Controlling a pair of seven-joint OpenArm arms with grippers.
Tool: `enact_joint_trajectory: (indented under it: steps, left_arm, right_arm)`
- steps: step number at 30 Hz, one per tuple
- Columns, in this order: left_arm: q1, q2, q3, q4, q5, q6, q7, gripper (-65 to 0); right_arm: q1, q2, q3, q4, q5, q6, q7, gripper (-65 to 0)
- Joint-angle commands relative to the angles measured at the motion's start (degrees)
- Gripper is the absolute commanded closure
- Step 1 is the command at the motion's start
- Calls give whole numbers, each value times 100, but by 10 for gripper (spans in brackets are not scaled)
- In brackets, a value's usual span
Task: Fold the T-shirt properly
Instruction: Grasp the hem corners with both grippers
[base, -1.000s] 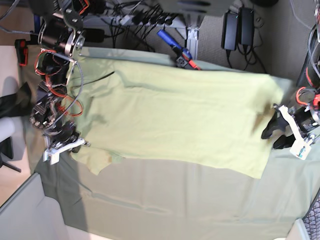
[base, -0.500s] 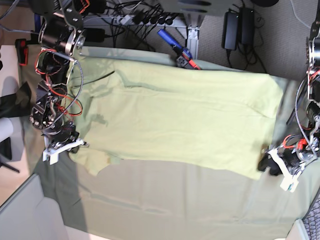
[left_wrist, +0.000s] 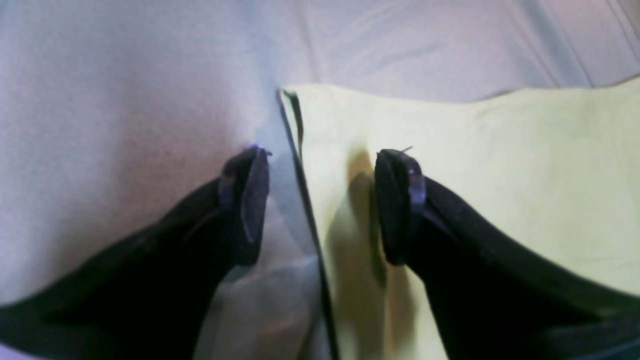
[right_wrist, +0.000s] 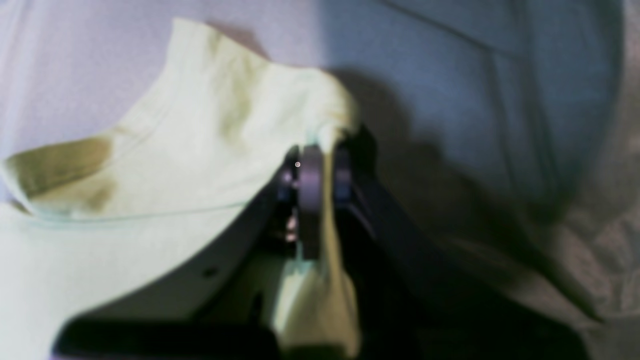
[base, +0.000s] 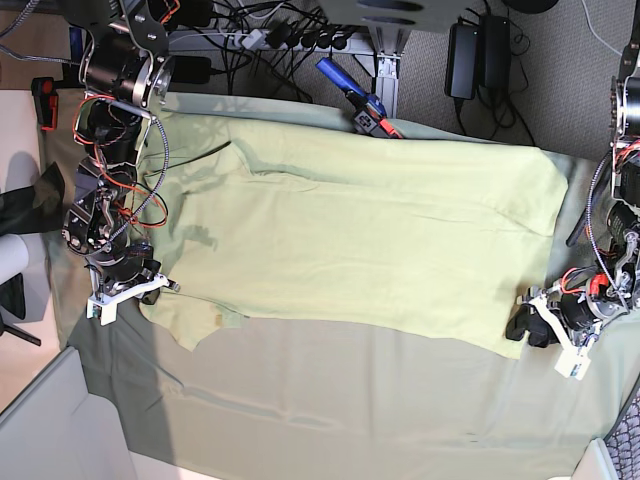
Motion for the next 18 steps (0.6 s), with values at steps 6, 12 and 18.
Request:
enact_joint_trajectory:
  steps: [6,12,18]
  left_arm:
    - [-214,0,-17,85,-426,-348,133,-369]
    - [-216,70,-17,85,-520,-341,190,-310]
    - [-232,76,-17,85,-461,-345,210,-43]
  right_arm:
    - [107,96,15,85,74,2,26,0]
    - [107,96,15,85,129,4,24,0]
    - [107,96,17,85,129,4,24,0]
